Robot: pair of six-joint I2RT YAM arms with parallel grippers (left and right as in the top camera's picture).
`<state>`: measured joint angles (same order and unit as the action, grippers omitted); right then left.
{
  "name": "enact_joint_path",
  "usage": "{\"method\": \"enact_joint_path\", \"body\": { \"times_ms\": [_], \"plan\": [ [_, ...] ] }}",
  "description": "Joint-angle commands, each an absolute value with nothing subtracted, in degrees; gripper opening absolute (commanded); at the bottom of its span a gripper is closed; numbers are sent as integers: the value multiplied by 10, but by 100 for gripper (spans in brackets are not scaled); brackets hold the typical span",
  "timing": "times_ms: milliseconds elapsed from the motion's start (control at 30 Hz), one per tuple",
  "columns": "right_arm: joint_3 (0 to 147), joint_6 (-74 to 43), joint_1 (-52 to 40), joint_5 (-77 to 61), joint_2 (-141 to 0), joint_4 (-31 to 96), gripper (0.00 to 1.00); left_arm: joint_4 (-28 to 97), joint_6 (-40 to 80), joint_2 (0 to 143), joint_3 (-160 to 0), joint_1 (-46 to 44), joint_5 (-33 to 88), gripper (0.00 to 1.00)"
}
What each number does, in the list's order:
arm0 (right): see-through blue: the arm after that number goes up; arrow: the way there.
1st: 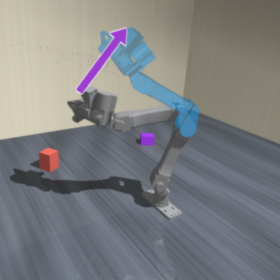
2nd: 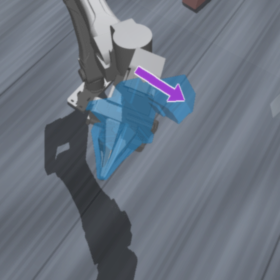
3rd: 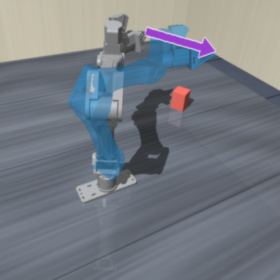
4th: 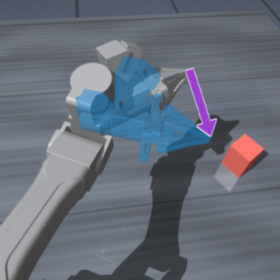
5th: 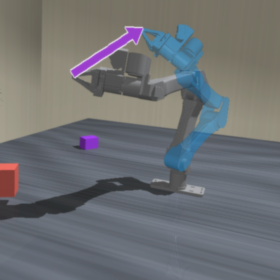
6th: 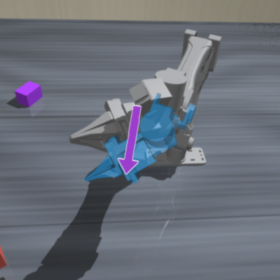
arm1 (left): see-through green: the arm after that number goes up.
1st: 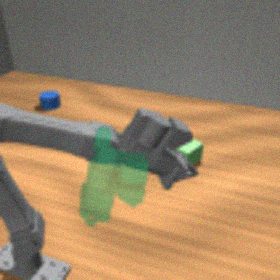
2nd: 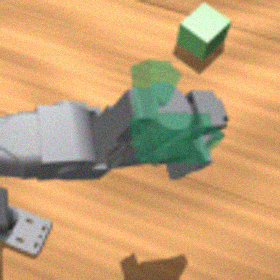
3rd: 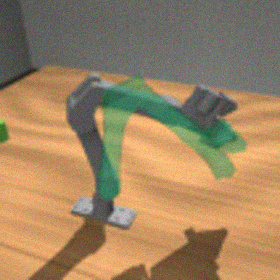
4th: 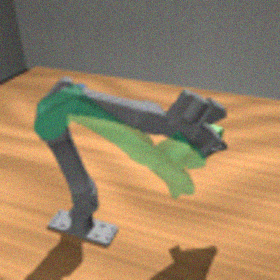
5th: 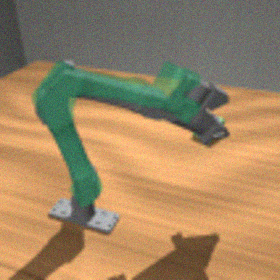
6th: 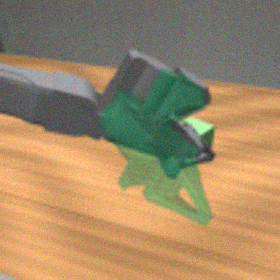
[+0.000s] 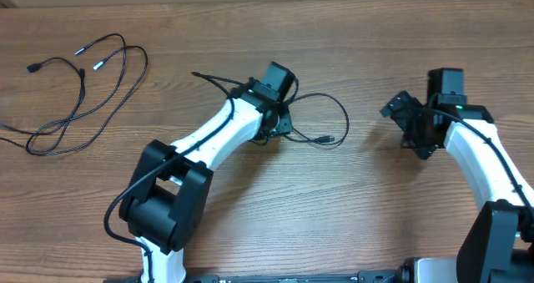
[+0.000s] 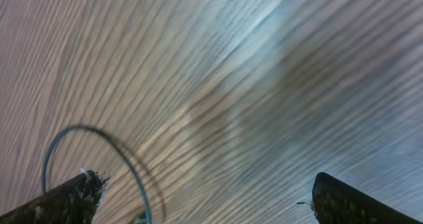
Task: Untangle cables
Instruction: 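Grasp the black cable at center with the left gripper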
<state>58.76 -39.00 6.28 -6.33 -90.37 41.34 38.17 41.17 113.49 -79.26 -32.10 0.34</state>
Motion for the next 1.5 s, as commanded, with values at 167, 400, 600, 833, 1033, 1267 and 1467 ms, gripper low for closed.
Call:
{"method": "enact_joint_path", "body": {
  "times_ms": [167,400,600,833,1033,1267,1467],
  "plan": [
    [596,-390,72,-50,-898,410,100,389,420,1159,-798,-343,-71,30],
    [596,-390,72,-50,-898,411,100,344,420,1188,-798,-368,-68,41],
    [596,-390,71,-50,-898,411,100,357,420,1188,-798,-368,-87,33],
    [596,-390,72,-50,-898,411,100,384,398,1188,-799,-361,-96,26],
    [596,-390,71,-50,-898,411,100,443,372,1188,-799,-343,-129,27],
    [596,-390,71,-50,-898,411,100,512,338,1188,-808,-322,-147,31],
    [596,-390,72,-50,-898,411,100,573,271,1188,-828,-312,-213,48]
  ]
}}
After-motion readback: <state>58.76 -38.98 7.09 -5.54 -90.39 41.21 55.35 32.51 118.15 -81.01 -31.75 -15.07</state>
